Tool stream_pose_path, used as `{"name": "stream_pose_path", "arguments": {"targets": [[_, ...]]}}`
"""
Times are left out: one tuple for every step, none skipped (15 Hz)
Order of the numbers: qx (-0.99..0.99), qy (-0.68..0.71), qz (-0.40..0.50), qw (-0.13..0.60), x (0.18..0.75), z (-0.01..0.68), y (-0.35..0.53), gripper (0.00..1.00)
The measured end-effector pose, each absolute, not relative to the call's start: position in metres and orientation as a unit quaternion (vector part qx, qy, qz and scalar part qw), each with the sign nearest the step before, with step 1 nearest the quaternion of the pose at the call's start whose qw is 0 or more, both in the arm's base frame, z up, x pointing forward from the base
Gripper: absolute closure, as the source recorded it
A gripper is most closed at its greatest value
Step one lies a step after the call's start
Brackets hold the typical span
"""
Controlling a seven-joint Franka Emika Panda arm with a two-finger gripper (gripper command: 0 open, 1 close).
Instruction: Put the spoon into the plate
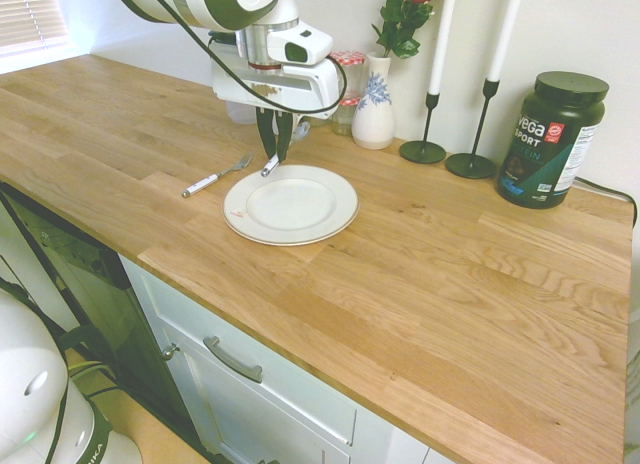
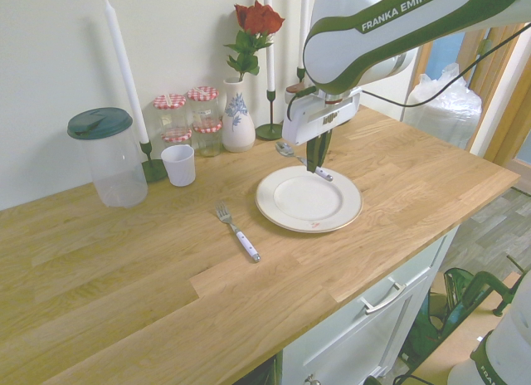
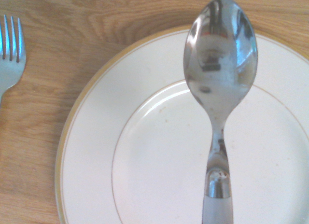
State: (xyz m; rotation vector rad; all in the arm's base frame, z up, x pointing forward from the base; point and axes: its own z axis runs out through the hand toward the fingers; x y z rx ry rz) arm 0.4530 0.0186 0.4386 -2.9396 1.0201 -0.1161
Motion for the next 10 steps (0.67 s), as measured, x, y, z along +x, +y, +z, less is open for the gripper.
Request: {"name": "stream_pose_path", "arguments": {"targets": [[-0.943, 0.330, -0.032, 0.015, 0.453, 0.435, 0.020, 1.00], [-0.943, 0.330, -0.027, 0.014, 0.452, 0.427, 0.022, 1.00], [-0.944, 0.330, -0.023, 0.013, 0.450, 0.417, 0.024, 1.00], [-0.943, 0.332, -0.018, 0.011, 0.447, 0.405, 0.027, 1.00], [-0.943, 0.334, -0.015, 0.008, 0.444, 0.394, 0.029, 1.00], [-0.942, 0.335, -0.013, 0.006, 0.441, 0.386, 0.030, 1.00], [-0.942, 0.336, -0.011, 0.004, 0.439, 0.379, 0.031, 1.00], [-0.941, 0.338, -0.010, 0.004, 0.438, 0.373, 0.031, 1.00], [-0.941, 0.339, -0.011, 0.002, 0.438, 0.370, 0.030, 1.00], [-0.940, 0.341, -0.012, 0.000, 0.438, 0.367, 0.030, 1.00]]}}
